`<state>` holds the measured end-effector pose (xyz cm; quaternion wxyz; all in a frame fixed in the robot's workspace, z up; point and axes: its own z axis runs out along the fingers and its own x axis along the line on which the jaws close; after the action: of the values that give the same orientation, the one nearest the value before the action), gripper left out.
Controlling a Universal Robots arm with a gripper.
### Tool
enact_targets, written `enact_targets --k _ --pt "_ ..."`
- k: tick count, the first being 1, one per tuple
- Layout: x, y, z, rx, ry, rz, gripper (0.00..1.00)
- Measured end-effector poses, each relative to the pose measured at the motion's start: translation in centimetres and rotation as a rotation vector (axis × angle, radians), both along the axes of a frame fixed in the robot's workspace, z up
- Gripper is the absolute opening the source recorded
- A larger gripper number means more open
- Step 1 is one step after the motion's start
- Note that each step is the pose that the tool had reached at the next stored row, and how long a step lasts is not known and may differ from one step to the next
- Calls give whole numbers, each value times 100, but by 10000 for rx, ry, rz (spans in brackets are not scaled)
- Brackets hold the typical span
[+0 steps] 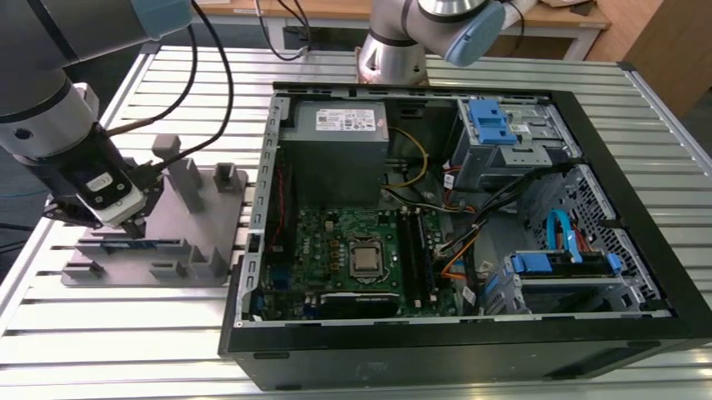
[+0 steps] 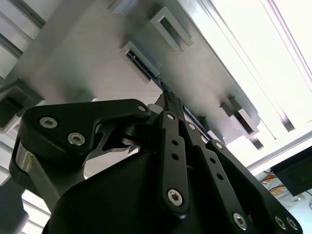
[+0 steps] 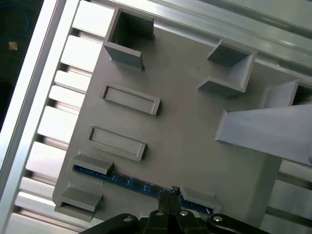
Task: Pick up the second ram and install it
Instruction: 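Pick up the second ram and move it above second insertion slot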
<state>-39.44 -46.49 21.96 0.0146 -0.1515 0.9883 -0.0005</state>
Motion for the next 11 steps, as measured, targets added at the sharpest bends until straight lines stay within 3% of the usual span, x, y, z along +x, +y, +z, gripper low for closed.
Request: enact_targets --k 11 --pt "0 -1 0 0 0 1026 11"
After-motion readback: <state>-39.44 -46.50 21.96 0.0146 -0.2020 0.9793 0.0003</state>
